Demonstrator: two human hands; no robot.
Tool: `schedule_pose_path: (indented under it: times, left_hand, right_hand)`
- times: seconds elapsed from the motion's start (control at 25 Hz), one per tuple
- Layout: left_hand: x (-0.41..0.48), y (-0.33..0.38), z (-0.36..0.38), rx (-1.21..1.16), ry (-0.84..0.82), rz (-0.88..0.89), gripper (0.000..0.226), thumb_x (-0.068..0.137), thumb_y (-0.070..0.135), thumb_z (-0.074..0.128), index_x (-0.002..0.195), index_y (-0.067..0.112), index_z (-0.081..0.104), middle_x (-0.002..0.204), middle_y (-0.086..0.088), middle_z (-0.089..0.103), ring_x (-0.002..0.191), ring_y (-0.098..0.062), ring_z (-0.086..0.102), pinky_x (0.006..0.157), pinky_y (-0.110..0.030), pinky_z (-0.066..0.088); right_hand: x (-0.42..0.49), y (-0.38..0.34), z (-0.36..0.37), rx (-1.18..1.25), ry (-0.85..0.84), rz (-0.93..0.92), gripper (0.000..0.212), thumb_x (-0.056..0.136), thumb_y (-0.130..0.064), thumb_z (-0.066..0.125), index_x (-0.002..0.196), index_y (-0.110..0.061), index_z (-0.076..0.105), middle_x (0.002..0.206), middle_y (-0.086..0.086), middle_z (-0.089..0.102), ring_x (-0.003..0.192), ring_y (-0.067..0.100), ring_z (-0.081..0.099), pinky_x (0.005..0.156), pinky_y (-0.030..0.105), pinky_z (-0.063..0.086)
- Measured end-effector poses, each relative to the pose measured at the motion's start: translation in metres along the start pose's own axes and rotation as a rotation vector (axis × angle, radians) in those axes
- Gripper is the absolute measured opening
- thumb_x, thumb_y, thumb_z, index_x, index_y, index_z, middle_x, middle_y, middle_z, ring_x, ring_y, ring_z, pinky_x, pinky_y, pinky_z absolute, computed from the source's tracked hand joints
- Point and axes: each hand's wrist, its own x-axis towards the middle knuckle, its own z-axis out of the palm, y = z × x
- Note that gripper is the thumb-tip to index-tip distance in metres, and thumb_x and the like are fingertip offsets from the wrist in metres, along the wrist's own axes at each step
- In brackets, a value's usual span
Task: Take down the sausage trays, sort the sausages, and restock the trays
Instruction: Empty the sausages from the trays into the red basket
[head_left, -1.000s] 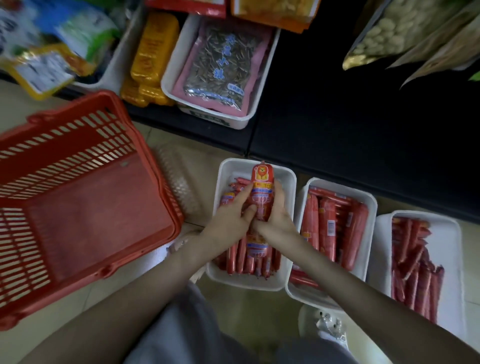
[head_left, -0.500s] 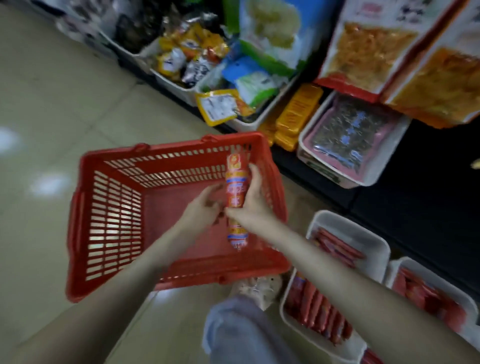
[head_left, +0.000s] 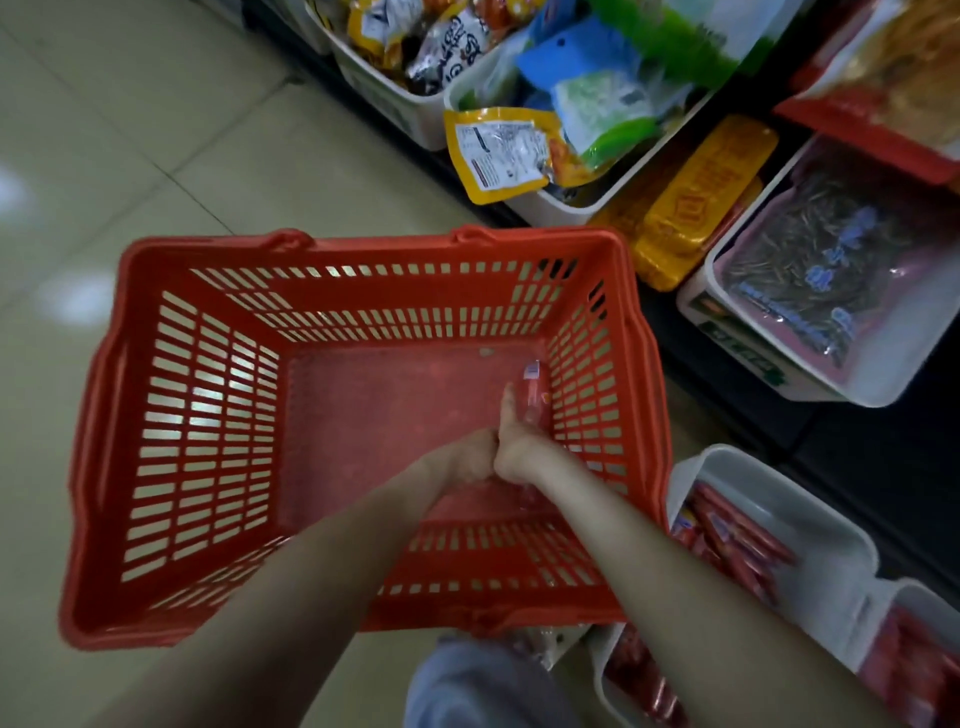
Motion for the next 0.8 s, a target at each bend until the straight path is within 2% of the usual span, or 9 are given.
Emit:
schedule_pose_path:
  times: [0.12,0.24,0.32,0.4,0.44,0.52,0.64,0.72,0.8]
  left_hand:
    - [-0.004,0.019,0.016,0.188,-0.026,-0.035,0.045,0.088,0.016,0.051,0.129,-0.002,0.051,0.124,-0.022,0.059,0.111,-0.032,0.057,0.097,-0.043,0.045]
    - [-0.028,0.065,0.032,0.272,0.242,0.039,0.045,0.097,0.013,0.043,0.142,0.018,0.041,0.129,-0.015,0.058,0.117,-0.031,0.055,0.094,-0.032,0.04]
    - [-0.058,0.108,0.052,0.055,0.523,0.047,0.047,0.097,0.01,0.04,0.143,0.021,0.038,0.133,-0.013,0.056,0.123,-0.029,0.05,0.095,-0.025,0.034]
    - [-0.087,0.143,0.092,-0.021,0.734,0.334,0.046,0.095,0.006,0.042,0.14,0.012,0.042,0.137,-0.01,0.052,0.128,-0.024,0.045,0.101,-0.014,0.026]
    - [-0.093,0.152,0.118,0.043,0.758,0.513,0.048,0.092,0.003,0.044,0.139,0.007,0.043,0.139,-0.011,0.049,0.13,-0.022,0.042,0.105,-0.012,0.021]
    - [-0.09,0.158,0.174,0.26,0.539,0.682,0.056,0.089,0.0,0.044,0.143,0.004,0.035,0.147,-0.013,0.037,0.137,-0.021,0.032,0.112,-0.016,0.015]
    - [-0.051,0.129,0.235,0.95,0.091,0.395,0.062,0.09,0.0,0.025,0.15,0.001,0.009,0.157,-0.016,0.008,0.145,-0.03,0.01,0.117,-0.031,0.004]
    - [-0.015,0.099,0.249,1.318,0.052,0.274,0.064,0.081,0.004,0.017,0.142,-0.005,0.036,0.149,-0.019,0.032,0.139,-0.037,0.03,0.114,-0.044,0.021]
    - [0.005,0.082,0.252,1.427,0.146,0.136,0.06,0.079,0.011,0.022,0.119,0.002,0.065,0.127,-0.014,0.06,0.122,-0.031,0.054,0.098,-0.048,0.044]
  right_hand:
    - [-0.032,0.019,-0.028,0.092,0.237,-0.293,0.079,0.09,0.003,0.044,0.153,-0.018,0.0,0.16,0.007,-0.003,0.146,0.023,0.011,0.117,0.035,0.021]
    - [-0.089,0.068,-0.057,0.537,0.61,-0.59,0.049,0.092,0.003,0.047,0.138,-0.011,0.042,0.139,0.008,0.045,0.124,0.011,0.049,0.101,0.018,0.04]
    - [-0.121,0.114,-0.06,0.679,0.826,-0.599,0.044,0.091,0.004,0.046,0.13,-0.017,0.046,0.124,0.005,0.054,0.108,0.005,0.056,0.092,0.013,0.043]
    - [-0.13,0.176,-0.043,0.674,0.926,-0.39,0.048,0.089,0.002,0.048,0.133,-0.015,0.043,0.121,0.008,0.054,0.105,0.009,0.055,0.089,0.018,0.042]
    - [-0.126,0.208,-0.029,0.645,0.924,-0.242,0.05,0.089,-0.002,0.05,0.137,-0.011,0.04,0.123,0.011,0.053,0.108,0.014,0.054,0.091,0.02,0.04]
    - [-0.117,0.266,0.007,0.552,0.789,-0.016,0.056,0.09,-0.008,0.053,0.142,-0.002,0.032,0.13,0.018,0.048,0.119,0.028,0.05,0.095,0.022,0.033]
    - [-0.11,0.325,0.057,0.43,0.561,0.119,0.061,0.087,-0.021,0.039,0.144,0.0,0.03,0.134,0.022,0.045,0.123,0.036,0.047,0.098,0.029,0.034]
    - [-0.108,0.341,0.078,0.416,0.509,0.077,0.064,0.08,-0.019,0.035,0.142,-0.004,0.033,0.132,0.02,0.047,0.124,0.035,0.046,0.102,0.035,0.037]
    - [-0.106,0.347,0.086,0.387,0.447,-0.009,0.067,0.082,-0.007,0.04,0.147,-0.007,0.024,0.144,0.014,0.036,0.134,0.029,0.036,0.11,0.035,0.032]
